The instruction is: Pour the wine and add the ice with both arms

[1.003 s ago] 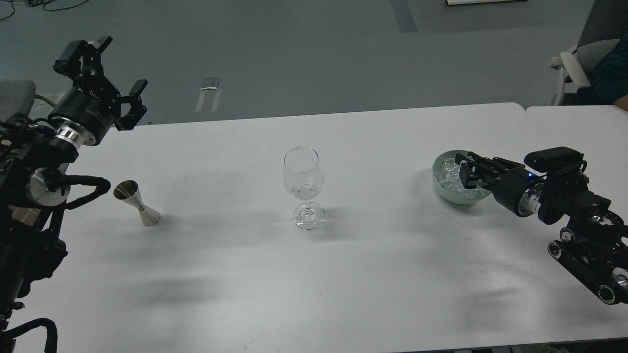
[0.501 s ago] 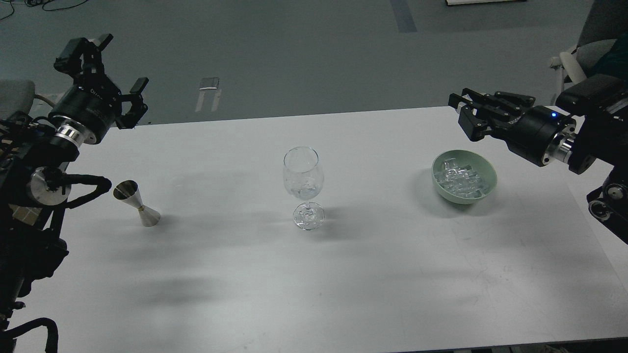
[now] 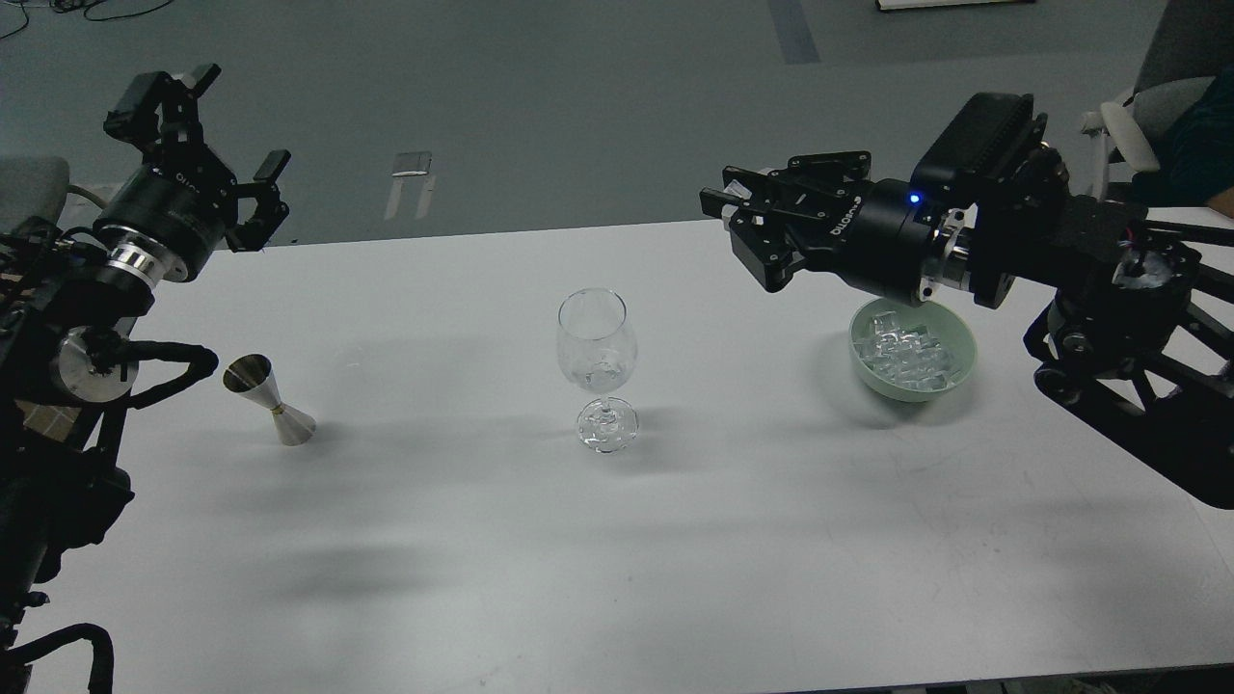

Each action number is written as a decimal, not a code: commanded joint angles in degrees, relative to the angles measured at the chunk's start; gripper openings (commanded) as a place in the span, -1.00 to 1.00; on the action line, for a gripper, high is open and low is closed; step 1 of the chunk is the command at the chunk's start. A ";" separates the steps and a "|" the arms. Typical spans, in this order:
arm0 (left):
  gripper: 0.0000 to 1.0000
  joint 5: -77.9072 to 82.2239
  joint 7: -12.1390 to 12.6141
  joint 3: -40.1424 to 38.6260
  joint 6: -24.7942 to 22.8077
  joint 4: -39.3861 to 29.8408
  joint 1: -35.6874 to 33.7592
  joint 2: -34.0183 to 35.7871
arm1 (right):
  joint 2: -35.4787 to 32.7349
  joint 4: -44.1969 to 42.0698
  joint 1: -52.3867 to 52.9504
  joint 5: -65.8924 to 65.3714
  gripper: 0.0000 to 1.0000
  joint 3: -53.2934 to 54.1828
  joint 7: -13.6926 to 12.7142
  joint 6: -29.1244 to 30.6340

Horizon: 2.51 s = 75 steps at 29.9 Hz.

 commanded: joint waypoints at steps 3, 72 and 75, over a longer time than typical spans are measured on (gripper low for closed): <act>0.96 -0.01 0.00 -0.10 0.06 0.01 -0.08 0.00 | 4.83 -0.07 0.80 -2.06 -0.93 -1.03 -0.56 1.99; 0.96 -0.10 -0.43 -1.15 -0.02 -0.16 0.71 -0.88 | 19.16 -11.49 2.21 -4.64 -0.80 -5.51 -1.88 4.37; 0.96 -0.10 -0.35 -1.15 -0.02 -0.16 0.71 -0.80 | 19.07 -11.40 2.12 -4.64 -0.79 -5.60 -1.88 4.37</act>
